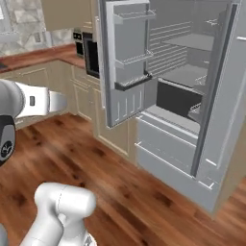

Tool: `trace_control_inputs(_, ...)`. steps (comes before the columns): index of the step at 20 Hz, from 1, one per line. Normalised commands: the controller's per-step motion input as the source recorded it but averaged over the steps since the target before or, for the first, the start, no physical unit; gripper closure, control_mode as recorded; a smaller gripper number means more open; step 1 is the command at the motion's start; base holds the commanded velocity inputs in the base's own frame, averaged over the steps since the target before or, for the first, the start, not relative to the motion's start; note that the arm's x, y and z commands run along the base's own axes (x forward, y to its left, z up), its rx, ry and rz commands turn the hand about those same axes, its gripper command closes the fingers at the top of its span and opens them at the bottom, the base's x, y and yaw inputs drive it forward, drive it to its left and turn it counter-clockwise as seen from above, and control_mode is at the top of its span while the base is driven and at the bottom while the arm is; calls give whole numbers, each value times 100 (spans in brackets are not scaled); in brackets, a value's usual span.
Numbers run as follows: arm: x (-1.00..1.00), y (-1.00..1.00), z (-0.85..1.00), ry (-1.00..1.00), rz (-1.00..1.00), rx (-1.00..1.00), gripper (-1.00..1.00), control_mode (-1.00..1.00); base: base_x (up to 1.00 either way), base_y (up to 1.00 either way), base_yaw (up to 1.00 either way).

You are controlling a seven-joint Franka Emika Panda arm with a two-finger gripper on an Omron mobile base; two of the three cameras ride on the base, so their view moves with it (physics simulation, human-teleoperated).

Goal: There is a bowl on the dining counter. Grab a lemon wedge from the fridge and place it in the bowl. Then get the liquor bottle and glass cup from the cabinet and place them next to the bowl.

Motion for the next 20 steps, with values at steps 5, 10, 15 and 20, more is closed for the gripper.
trace_control_inputs(5,0,0,0,0,0,0,100,100,-75,-35,70)
trace_control_inputs(10,0,0,0,0,0,0,100,100,-73,-29,71)
trace_control_inputs(15,0,0,0,0,0,0,100,100,-67,-24,72)
trace_control_inputs(20,0,0,0,0,0,0,100,100,-66,-27,73)
